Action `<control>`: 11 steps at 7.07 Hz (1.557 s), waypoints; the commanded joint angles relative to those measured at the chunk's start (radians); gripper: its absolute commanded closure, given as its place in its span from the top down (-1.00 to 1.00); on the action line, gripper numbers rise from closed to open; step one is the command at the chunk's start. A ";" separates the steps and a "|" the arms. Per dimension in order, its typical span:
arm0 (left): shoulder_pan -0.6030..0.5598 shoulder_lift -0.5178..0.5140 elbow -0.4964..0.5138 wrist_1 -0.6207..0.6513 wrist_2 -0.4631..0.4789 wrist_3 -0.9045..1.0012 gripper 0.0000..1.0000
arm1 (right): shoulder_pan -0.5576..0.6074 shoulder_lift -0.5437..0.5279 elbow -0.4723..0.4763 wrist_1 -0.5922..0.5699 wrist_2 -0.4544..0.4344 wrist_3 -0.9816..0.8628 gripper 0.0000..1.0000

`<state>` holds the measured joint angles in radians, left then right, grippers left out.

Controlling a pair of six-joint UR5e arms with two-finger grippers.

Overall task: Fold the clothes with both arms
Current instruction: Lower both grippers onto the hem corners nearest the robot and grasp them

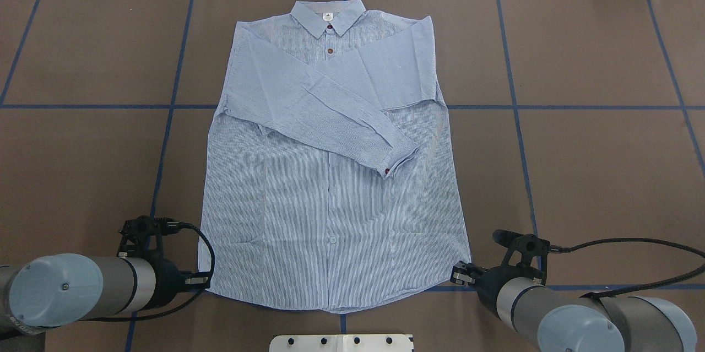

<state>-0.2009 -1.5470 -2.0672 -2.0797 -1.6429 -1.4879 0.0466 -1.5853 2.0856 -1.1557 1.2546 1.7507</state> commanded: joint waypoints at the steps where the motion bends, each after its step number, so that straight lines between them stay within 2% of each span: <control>1: 0.000 0.002 0.001 0.000 0.000 0.000 -1.00 | -0.004 0.007 -0.006 -0.026 -0.006 0.000 -0.52; 7: 0.006 0.002 -0.004 0.001 0.000 0.000 -1.00 | -0.014 -0.001 -0.030 -0.030 -0.006 -0.011 -0.45; 10: 0.006 0.004 -0.005 0.001 0.000 -0.002 -1.00 | -0.017 0.008 -0.030 -0.030 -0.006 -0.010 -0.60; 11: 0.006 0.004 -0.007 0.001 0.000 -0.002 -1.00 | -0.017 0.008 -0.030 -0.030 -0.006 -0.010 -0.83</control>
<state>-0.1949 -1.5432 -2.0727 -2.0785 -1.6429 -1.4889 0.0296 -1.5777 2.0557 -1.1857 1.2487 1.7409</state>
